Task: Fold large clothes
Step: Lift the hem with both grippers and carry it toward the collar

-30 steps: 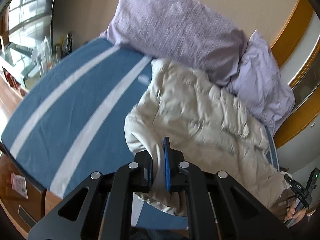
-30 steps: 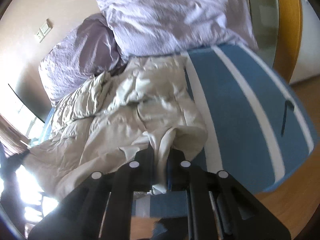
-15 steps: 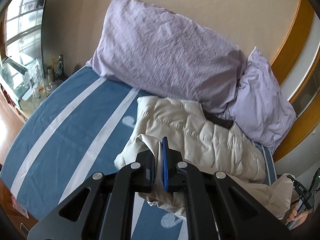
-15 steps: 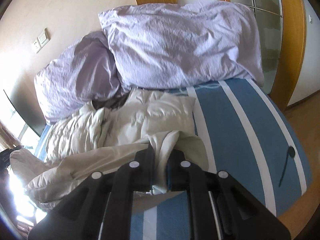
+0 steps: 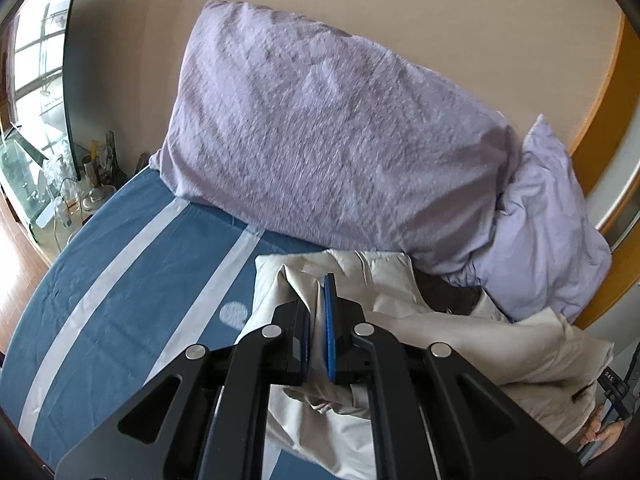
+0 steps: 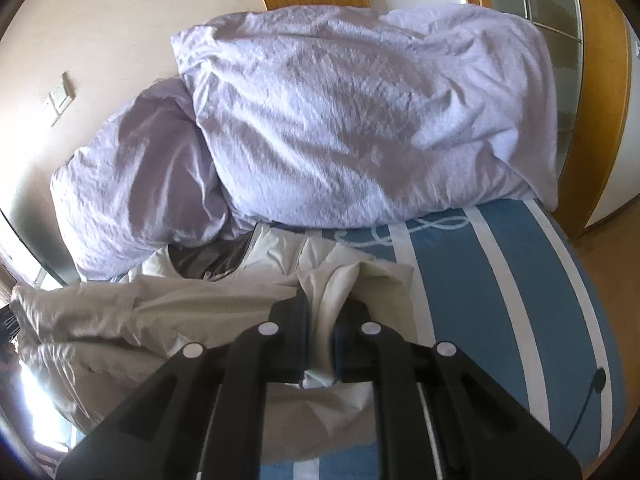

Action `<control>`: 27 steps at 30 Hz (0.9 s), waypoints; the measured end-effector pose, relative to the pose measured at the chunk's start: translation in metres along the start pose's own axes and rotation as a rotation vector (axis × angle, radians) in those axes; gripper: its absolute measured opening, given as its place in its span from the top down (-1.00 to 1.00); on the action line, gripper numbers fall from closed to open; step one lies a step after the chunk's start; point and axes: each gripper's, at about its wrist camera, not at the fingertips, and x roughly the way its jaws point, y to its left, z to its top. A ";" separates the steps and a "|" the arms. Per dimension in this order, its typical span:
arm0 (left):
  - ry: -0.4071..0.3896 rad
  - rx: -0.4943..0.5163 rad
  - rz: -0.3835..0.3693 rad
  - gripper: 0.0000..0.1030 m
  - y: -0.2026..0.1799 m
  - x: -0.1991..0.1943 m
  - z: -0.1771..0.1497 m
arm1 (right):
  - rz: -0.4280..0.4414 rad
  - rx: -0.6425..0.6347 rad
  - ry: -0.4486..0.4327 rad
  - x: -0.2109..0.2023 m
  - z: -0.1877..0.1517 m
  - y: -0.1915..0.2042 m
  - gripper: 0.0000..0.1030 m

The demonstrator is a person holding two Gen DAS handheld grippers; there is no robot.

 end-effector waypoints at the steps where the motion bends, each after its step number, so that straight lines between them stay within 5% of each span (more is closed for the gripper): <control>1: 0.004 -0.001 0.007 0.91 -0.002 0.007 0.004 | -0.001 0.000 0.007 0.007 0.005 -0.001 0.80; 20: 0.133 -0.013 0.110 0.91 -0.020 0.143 0.037 | -0.048 0.152 0.190 0.141 0.036 -0.032 0.79; 27: 0.188 -0.039 0.120 0.85 -0.018 0.180 0.036 | -0.026 0.248 0.249 0.171 0.034 -0.044 0.58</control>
